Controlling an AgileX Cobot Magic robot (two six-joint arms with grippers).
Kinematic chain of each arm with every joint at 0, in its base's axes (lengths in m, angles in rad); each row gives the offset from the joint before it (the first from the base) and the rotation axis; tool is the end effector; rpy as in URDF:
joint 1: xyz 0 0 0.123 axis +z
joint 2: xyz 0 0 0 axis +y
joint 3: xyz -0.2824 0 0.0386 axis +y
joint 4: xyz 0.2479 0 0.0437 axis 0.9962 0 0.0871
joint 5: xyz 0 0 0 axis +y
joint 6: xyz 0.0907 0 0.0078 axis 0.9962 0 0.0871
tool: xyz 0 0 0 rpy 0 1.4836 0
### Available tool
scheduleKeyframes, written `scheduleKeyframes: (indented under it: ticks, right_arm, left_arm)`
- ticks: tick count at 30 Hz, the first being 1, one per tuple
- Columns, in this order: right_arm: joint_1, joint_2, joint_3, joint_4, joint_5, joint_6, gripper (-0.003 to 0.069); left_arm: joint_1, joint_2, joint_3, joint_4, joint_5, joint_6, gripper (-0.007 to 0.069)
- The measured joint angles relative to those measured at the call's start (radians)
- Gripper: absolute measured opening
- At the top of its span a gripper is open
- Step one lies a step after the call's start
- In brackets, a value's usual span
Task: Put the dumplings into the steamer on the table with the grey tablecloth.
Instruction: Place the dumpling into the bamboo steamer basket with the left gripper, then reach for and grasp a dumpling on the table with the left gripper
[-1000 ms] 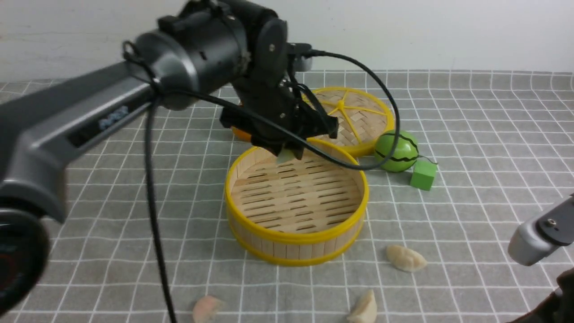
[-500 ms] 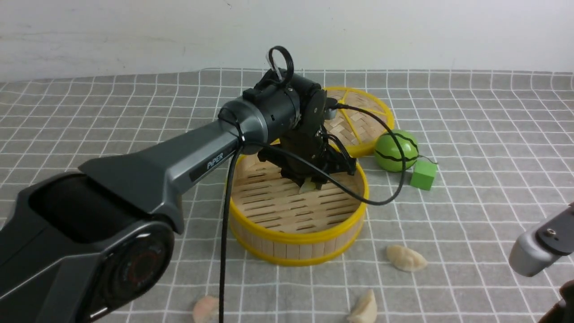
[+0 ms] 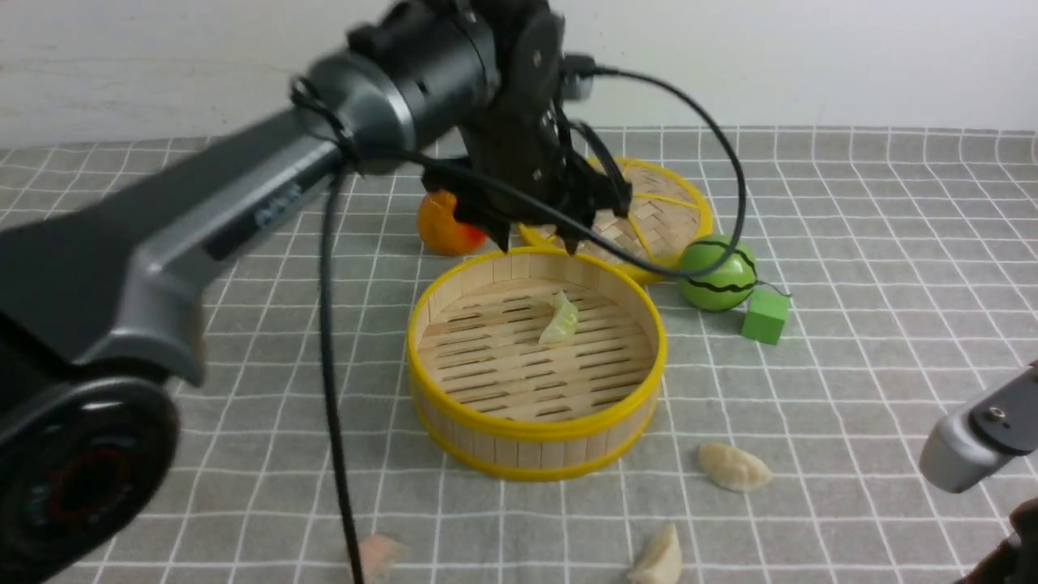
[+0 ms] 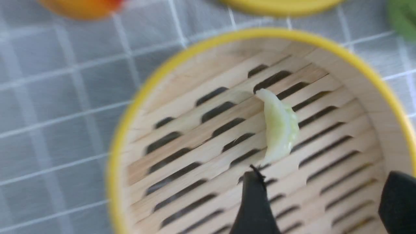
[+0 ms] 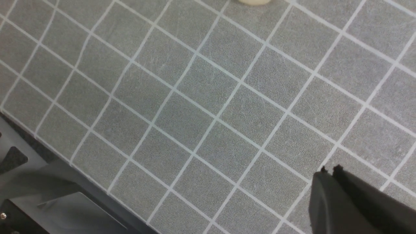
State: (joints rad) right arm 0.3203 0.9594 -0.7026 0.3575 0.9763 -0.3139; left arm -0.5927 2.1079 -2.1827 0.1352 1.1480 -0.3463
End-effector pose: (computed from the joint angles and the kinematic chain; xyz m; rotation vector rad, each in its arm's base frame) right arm 0.1422 0.0750 0.2774 -0.6599 2.6030 0.4613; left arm 0.3974 -0.2542 0.3328 0.3370 2.5306 -0.1881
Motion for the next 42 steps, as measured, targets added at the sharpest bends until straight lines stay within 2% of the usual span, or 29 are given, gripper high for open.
scheduleKeyframes:
  ticks: [3,7,19,21,24,28,31,36,42]
  right_arm:
    - [0.0,0.0,0.0,0.0,-0.022,0.0,0.0021]
    - [0.0,0.0,0.0,0.008,-0.029,0.0,0.0025]
    - [0.0,0.0,0.0,0.04,-0.028,0.0,0.0041]
    - [0.0,0.0,0.0,0.043,-0.028,0.0,0.0041]
    - [0.0,0.0,0.0,0.047,-0.028,0.0,0.0041]
    - [0.0,0.0,0.0,0.049,-0.028,0.0,0.0043]
    - [0.0,0.0,0.0,0.05,-0.028,0.0,0.0044]
    - [0.0,0.0,0.0,0.05,-0.02,0.0,0.0051]
    - [0.0,0.0,0.0,0.05,-0.013,0.0,0.0057]
  left_arm:
    - [0.0,-0.113,-0.001,0.017,0.081,0.039,0.0486]
    - [0.0,-0.247,0.07,0.021,0.094,0.053,0.0486]
    - [0.0,-0.634,0.768,0.013,0.089,0.075,0.0486]
    - [0.0,-0.691,0.927,0.006,0.042,0.074,0.0486]
    - [0.0,-0.694,1.085,-0.013,-0.066,0.071,0.0486]
    - [0.005,-0.644,1.164,-0.048,-0.2,0.073,0.0486]
    - [0.019,-0.601,1.172,-0.077,-0.254,0.093,0.0486]
    - [0.08,-0.472,1.175,-0.163,-0.355,0.205,0.0486]
    - [0.097,-0.378,1.175,-0.183,-0.416,0.256,0.0479]
